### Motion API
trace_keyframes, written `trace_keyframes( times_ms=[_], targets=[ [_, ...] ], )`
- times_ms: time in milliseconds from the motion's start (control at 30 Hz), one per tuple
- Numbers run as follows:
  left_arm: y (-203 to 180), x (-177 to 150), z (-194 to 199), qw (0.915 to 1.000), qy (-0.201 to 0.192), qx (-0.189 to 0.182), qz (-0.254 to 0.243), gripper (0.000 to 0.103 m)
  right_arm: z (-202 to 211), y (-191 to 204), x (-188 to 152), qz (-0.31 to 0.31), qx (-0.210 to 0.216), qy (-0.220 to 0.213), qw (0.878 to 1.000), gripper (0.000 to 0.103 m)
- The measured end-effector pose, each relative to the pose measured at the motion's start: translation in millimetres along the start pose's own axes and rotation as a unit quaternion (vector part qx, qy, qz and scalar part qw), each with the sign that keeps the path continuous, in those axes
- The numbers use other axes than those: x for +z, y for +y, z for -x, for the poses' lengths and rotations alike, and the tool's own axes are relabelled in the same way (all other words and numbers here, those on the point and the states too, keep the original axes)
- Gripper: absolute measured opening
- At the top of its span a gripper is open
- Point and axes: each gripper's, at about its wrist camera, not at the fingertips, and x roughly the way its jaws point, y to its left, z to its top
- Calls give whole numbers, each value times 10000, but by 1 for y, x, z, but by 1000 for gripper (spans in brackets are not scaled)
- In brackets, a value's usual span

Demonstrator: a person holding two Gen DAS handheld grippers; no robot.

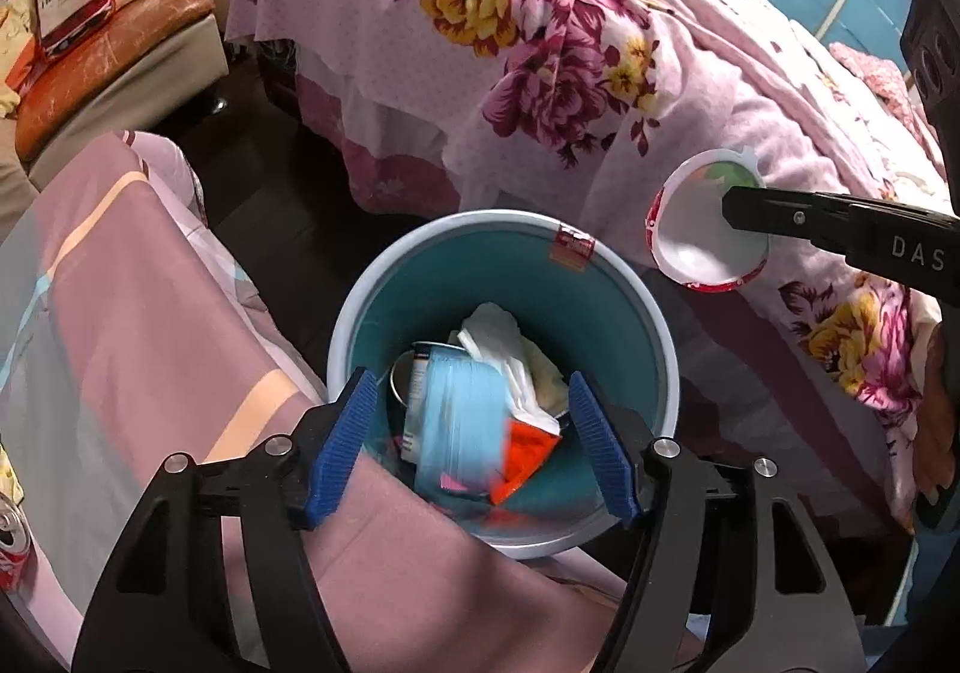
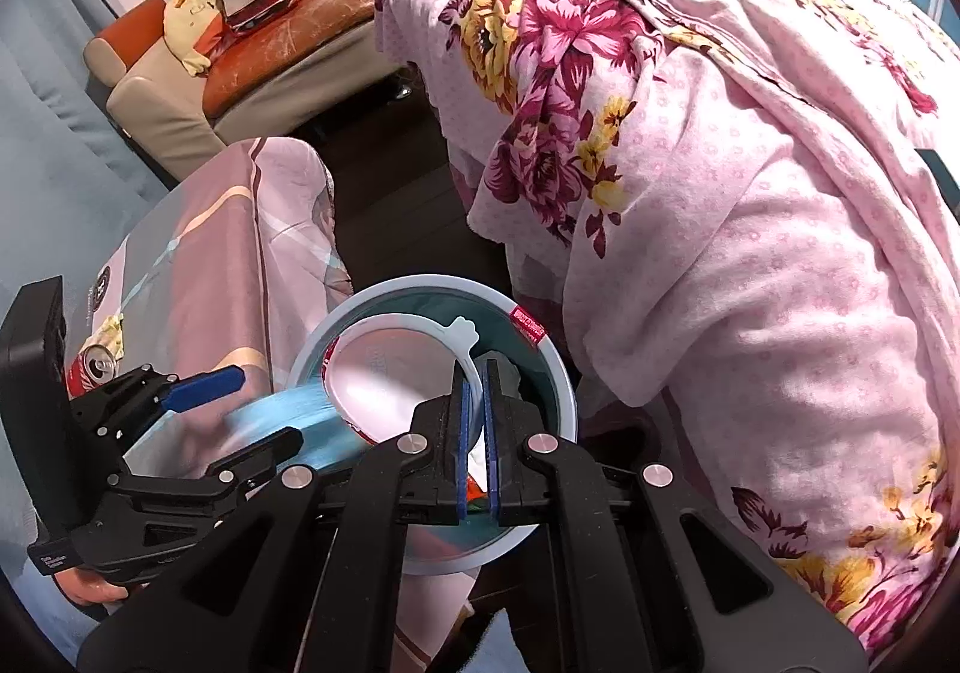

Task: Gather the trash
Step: 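Carry the milk carton and paper bowl over the teal bin and open both tools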

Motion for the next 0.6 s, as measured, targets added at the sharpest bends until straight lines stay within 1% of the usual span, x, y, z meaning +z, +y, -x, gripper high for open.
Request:
trace_keyframes(
  times_ms=[33, 67, 100, 167, 367, 600],
  targets=[
    [1, -1, 0, 10000, 17, 3, 10, 71, 0, 0, 0, -1, -3, 5, 10000, 4],
    [2, -1, 0, 10000, 18, 32, 13, 80, -1, 1, 0, 4, -7, 11, 10000, 4],
    [3, -3, 2, 9999, -28, 124, 9, 85, -1, 1, 1, 10, -9, 16, 10000, 4],
    [4, -5, 4, 9998, -78, 203, -10, 86, -2, 3, 1, 30, -16, 33, 10000, 4],
    [13, -11, 12, 9995, -147, 282, 76, 87, -6, 8, 0, 78, -49, 91, 9999, 4],
    [25, -16, 22, 9991, -238, 299, 186, 88, -14, 18, 1, 185, -108, 221, 9995, 4]
  ],
)
